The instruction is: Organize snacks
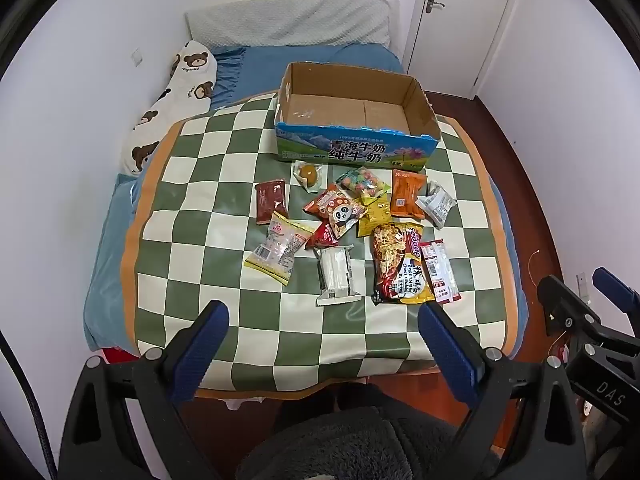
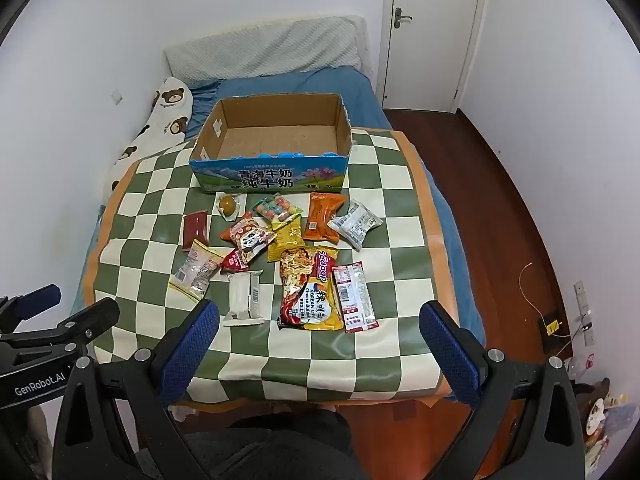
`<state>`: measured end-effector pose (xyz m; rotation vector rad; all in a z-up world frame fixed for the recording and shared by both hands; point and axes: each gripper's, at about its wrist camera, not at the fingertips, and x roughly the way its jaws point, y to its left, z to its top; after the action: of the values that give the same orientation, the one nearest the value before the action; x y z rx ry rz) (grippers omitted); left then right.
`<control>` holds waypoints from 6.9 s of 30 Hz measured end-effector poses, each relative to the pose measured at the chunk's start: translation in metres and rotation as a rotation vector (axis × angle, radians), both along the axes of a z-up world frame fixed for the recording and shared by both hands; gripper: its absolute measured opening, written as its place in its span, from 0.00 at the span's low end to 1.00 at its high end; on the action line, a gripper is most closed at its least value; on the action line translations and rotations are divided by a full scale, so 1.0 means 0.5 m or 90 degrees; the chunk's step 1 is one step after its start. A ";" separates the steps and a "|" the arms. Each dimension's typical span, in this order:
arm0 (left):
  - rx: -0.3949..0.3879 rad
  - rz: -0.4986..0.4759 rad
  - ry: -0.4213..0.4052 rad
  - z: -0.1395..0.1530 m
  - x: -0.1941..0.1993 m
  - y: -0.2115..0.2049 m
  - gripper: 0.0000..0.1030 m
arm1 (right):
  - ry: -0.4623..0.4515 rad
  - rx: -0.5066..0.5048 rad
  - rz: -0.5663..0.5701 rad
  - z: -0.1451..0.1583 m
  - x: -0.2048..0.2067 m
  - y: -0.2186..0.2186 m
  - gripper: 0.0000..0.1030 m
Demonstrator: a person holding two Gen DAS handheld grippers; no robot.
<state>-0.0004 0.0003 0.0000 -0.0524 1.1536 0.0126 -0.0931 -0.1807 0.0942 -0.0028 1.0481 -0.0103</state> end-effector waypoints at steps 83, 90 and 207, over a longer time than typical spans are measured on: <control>-0.003 -0.009 -0.042 0.044 -0.058 -0.015 0.94 | -0.024 0.037 -0.005 0.058 -0.055 -0.027 0.99; -0.001 0.002 -0.035 0.036 -0.050 -0.007 0.94 | -0.017 0.042 0.008 0.047 -0.033 -0.022 0.99; -0.112 -0.028 0.282 -0.557 0.288 0.102 0.45 | 0.210 0.116 -0.012 -0.439 0.241 -0.002 0.86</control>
<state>0.1437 0.0516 -0.2787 -0.1877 1.5969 -0.1217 0.0274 -0.1817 -0.1251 0.1758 1.3762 0.0708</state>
